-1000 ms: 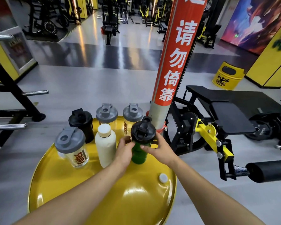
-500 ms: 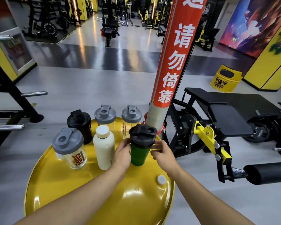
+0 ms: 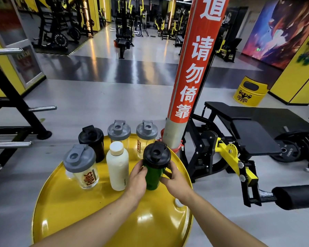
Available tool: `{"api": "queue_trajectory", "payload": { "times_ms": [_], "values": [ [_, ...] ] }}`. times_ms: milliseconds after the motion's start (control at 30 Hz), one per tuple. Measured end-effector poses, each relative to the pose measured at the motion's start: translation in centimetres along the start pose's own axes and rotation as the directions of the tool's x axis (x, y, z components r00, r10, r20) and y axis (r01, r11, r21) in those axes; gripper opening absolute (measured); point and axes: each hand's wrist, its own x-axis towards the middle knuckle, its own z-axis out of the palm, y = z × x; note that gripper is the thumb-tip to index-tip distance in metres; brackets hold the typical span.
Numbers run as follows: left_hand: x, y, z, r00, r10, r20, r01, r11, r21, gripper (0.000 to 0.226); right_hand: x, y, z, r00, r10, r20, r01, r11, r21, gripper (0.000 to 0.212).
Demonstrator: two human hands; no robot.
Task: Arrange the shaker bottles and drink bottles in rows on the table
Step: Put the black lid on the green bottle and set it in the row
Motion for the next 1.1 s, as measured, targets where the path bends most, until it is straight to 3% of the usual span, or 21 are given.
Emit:
{"api": "queue_trajectory", "payload": {
  "times_ms": [400, 633, 733, 1100],
  "values": [
    [-0.2, 0.3, -1.3, 1.000, -0.001, -0.012, 0.002, 0.999, 0.050, 0.044, 1.1, -1.0, 0.3, 0.996, 0.053, 0.073, -0.055, 0.998, 0.019, 0.082],
    [-2.3, 3.1, -1.0, 0.995, 0.099, 0.021, -0.099, 0.995, -0.021, 0.047, -0.4, -3.8, -0.5, 0.988, 0.065, -0.142, -0.018, 0.951, 0.308, 0.035],
    [-3.3, 4.6, -0.5, 0.993, 0.103, 0.054, -0.100, 0.993, -0.064, 0.032, -0.7, -4.9, 0.3, 0.990, 0.080, -0.116, -0.033, 0.931, 0.363, 0.031],
    [-4.3, 5.7, -0.8, 0.992, 0.096, 0.079, -0.082, 0.983, -0.162, 0.031, -0.6, -5.8, 1.5, 0.994, 0.081, -0.070, -0.048, 0.921, 0.386, 0.043]
  ]
}}
